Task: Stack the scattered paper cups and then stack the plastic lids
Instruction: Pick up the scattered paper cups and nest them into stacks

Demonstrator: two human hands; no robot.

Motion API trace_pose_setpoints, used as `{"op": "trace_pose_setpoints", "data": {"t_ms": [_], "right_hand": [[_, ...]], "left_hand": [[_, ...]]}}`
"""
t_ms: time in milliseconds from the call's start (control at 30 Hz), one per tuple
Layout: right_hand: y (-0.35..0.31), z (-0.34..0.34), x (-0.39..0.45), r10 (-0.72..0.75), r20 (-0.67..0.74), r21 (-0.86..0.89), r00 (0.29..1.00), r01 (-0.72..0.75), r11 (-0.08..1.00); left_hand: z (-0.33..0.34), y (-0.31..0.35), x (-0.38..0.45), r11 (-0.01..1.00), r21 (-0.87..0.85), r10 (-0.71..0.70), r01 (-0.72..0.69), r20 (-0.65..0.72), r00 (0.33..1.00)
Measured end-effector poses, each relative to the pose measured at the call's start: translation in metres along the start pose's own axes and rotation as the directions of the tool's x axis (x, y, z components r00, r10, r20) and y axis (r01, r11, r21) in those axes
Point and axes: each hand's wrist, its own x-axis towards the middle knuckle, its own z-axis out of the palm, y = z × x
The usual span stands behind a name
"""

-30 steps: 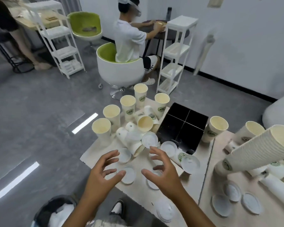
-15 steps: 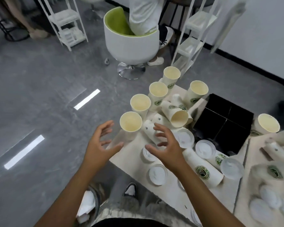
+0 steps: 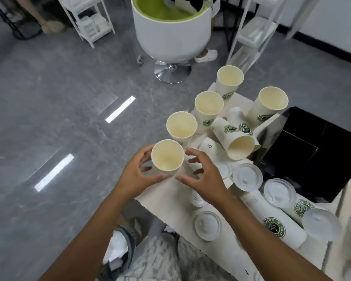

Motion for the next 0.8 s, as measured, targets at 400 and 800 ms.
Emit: {"op": "trace_pose_setpoints", "data": {"t_ms": [400, 800], "right_hand": [[-0.102, -0.015, -0.04, -0.138, -0.106, 0.056, 0.985, 0.145, 0.988], [-0.181, -0.05, 0.023, -0.261, -0.339, 0.032, 0.904, 0.288, 0.957]], "left_hand": [[-0.025, 0.086, -0.06, 0.979, -0.162, 0.129, -0.122, 0.034, 0.991], [-0.065, 0.195, 0.035, 0.879, -0.234, 0.447, -0.415, 0.104, 0.888]]}}
